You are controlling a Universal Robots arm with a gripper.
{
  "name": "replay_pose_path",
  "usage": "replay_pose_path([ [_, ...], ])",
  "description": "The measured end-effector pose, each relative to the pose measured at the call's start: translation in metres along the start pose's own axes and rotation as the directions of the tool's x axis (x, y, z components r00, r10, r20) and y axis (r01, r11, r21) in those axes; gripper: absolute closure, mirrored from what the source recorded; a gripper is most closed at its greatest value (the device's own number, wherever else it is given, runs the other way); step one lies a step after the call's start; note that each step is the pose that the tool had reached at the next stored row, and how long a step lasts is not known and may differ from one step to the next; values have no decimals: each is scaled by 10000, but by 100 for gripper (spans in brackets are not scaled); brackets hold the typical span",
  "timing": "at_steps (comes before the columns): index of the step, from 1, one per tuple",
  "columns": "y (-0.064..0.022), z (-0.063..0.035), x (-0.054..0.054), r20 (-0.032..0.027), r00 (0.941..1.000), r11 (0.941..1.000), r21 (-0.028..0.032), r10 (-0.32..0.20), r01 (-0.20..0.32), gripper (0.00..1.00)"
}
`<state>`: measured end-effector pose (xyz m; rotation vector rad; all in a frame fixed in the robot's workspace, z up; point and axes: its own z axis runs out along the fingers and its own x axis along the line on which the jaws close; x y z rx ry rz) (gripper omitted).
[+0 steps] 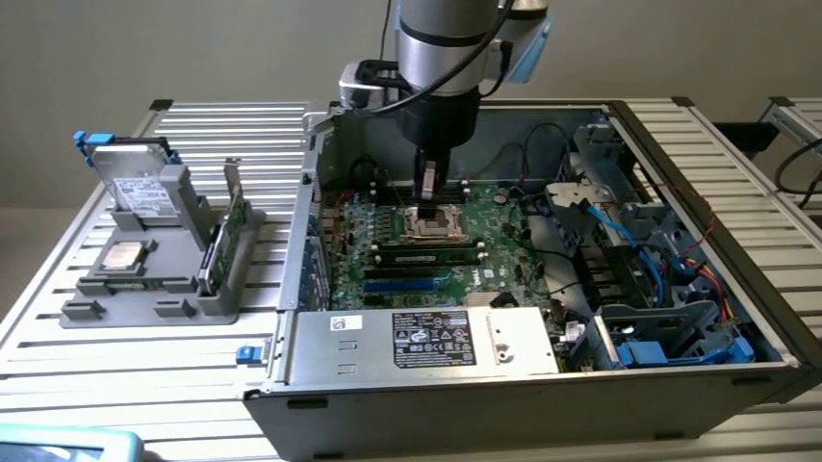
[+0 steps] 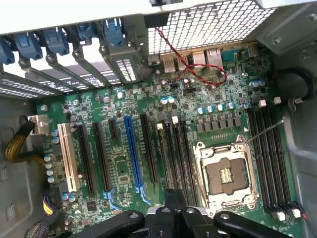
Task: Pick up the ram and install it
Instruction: 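Press down the ram until it locks into place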
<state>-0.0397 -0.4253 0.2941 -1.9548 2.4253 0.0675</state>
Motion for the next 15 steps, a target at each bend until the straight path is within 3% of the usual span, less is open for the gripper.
replay_pose_path([
  [6,0,-2,0,22,9949,9949,47,1012,-1012,89],
  [15,2,-151,-7,39,9797,9796,83,2006,-2006,89],
])
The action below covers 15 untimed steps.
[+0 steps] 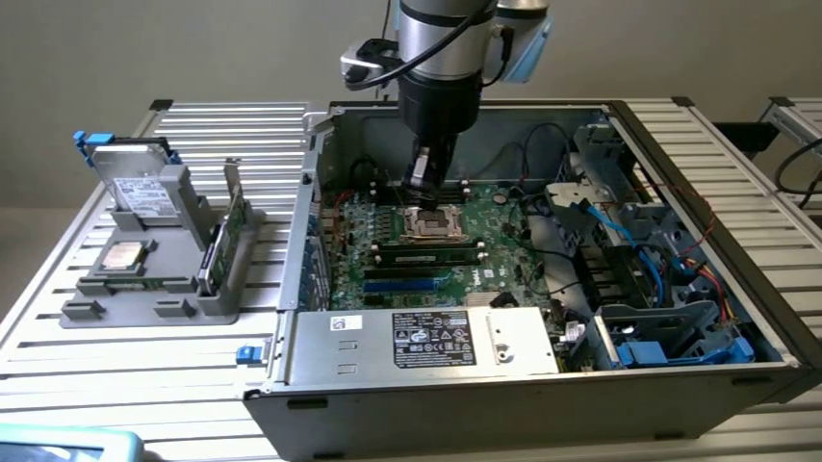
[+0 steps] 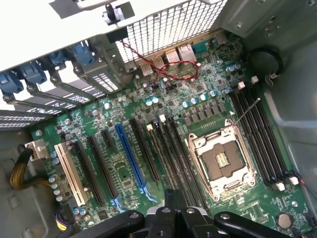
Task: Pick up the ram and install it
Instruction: 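Press down the ram until it locks into place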
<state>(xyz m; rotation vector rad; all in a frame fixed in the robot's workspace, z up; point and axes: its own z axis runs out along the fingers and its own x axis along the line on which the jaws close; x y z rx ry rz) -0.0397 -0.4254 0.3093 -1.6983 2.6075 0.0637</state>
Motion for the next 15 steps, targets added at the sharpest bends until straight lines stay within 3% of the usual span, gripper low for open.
replay_pose_path([
  [8,2,-136,-5,10,9962,9961,25,876,-876,89],
  [15,4,-242,-9,26,9854,9854,54,1702,-1703,89],
])
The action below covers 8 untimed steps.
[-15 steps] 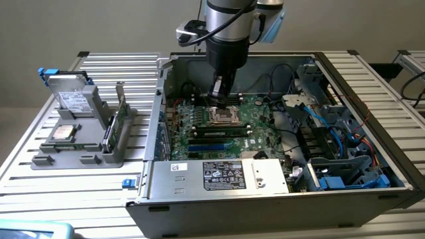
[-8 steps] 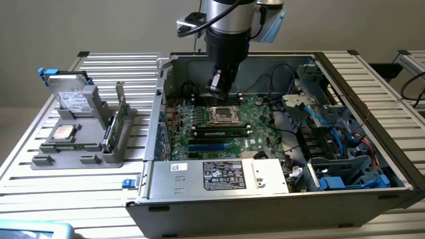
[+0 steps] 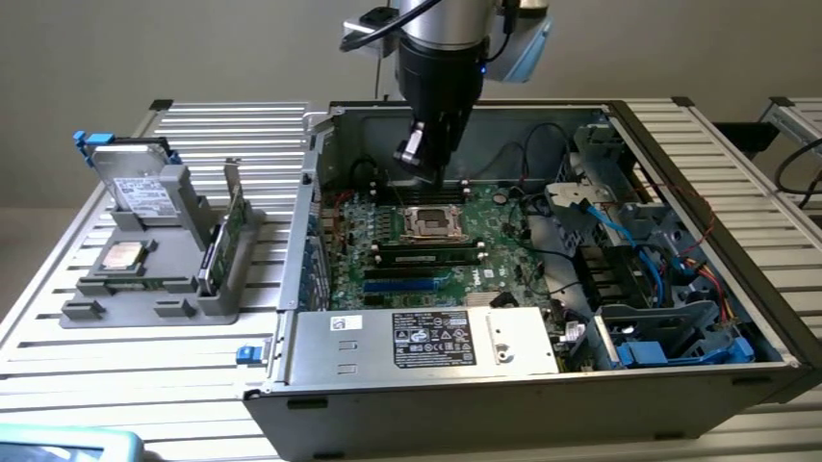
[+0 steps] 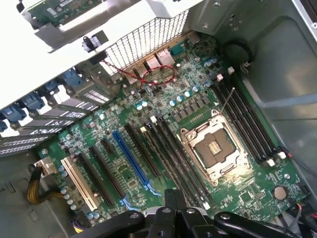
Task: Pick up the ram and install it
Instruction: 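Press down the ram until it locks into place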
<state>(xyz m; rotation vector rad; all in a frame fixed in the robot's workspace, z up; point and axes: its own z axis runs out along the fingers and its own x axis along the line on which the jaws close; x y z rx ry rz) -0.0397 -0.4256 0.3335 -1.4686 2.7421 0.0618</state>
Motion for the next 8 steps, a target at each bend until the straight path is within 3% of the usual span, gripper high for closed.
replay_pose_path([
  [8,2,-107,-5,22,9947,9947,47,1027,-1027,89],
])
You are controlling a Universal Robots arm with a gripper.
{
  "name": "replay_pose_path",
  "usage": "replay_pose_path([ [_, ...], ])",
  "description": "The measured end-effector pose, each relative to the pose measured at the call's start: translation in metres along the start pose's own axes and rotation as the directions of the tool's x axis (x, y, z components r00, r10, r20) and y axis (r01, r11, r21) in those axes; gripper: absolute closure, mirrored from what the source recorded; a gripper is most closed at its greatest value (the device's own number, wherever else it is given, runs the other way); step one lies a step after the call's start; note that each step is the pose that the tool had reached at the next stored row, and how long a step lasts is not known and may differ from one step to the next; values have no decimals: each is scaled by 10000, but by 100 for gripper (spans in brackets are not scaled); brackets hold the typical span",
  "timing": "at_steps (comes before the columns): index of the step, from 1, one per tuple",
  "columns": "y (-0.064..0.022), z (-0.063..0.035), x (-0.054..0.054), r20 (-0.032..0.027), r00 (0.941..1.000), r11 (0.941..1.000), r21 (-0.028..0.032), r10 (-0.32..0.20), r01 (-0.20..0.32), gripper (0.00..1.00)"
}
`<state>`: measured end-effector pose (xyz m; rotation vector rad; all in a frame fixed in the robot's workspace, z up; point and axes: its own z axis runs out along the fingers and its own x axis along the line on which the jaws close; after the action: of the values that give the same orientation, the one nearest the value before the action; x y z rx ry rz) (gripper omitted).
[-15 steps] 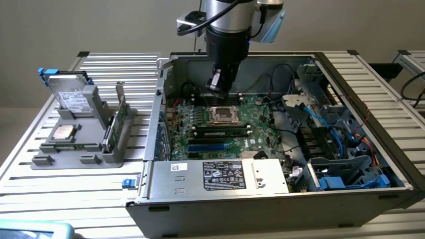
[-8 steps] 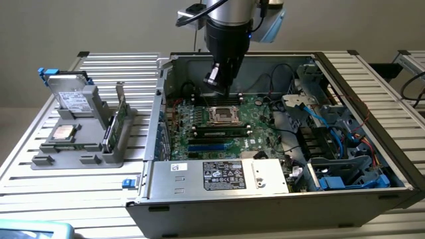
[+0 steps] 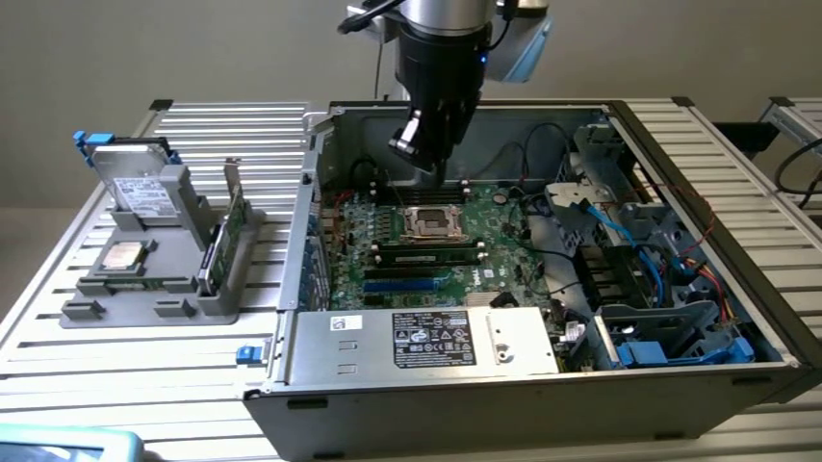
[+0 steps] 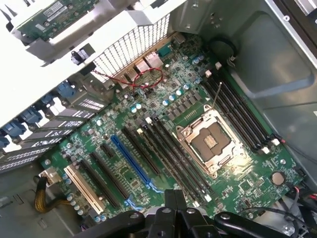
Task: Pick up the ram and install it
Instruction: 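Press down the ram until it locks into place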
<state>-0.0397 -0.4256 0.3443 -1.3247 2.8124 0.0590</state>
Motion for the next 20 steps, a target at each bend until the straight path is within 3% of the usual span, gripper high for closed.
replay_pose_path([
  [5,2,-68,-3,15,9980,9980,29,638,-638,89],
  [10,3,-133,-6,30,9920,9920,55,1263,-1263,89],
  [14,4,-181,-8,43,9842,9842,76,1769,-1770,89],
  [20,5,-238,-11,61,9676,9675,104,2526,-2526,89],
])
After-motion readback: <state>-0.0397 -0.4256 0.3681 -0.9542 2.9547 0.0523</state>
